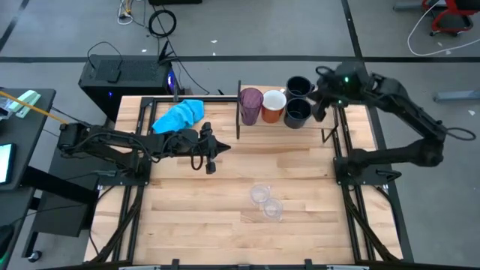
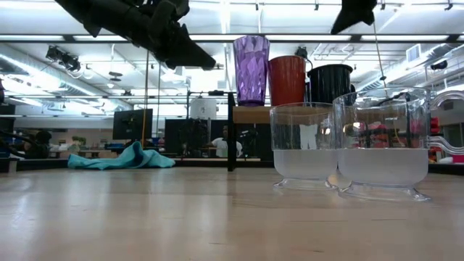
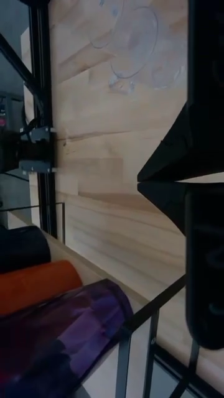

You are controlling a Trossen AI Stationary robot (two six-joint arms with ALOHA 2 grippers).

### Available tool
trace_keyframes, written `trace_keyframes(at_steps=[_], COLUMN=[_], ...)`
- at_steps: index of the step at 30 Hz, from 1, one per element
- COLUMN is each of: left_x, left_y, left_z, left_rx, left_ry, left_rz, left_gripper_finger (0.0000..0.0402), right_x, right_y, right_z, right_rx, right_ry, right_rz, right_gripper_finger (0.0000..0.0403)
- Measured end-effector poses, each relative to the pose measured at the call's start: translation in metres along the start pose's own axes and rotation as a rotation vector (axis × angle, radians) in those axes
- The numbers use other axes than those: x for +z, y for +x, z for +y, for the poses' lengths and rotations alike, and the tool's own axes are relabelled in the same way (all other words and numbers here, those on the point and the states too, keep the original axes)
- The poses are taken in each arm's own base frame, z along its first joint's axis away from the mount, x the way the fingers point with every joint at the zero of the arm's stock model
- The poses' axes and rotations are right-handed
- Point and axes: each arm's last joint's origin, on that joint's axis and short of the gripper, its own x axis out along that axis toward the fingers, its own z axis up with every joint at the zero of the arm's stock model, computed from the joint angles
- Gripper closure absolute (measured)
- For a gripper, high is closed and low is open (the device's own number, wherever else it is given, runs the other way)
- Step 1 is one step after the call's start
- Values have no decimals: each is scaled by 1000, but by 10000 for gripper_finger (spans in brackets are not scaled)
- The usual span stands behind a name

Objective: Stack small to large cups/mugs on shelf
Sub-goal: Adjust the black mugs on the shelf

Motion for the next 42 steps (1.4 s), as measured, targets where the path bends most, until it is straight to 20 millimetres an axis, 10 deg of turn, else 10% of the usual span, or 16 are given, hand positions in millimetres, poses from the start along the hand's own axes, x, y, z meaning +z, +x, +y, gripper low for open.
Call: trace_keyframes(at_steps=[24,42], left_x=[-3,-6], left_y=[0,0], left_z=[-1,0], left_rx=[-5,13], left_ry=[51,167], left_rz=[29,60], left_gripper_finger=[379,379], right_x=[45,38], right_y=[39,63], right_z=[-97,-137], right_rx=[-130,-135], right_ry=[140,170], right_rz=[143,239], right_gripper_finger=[393,395])
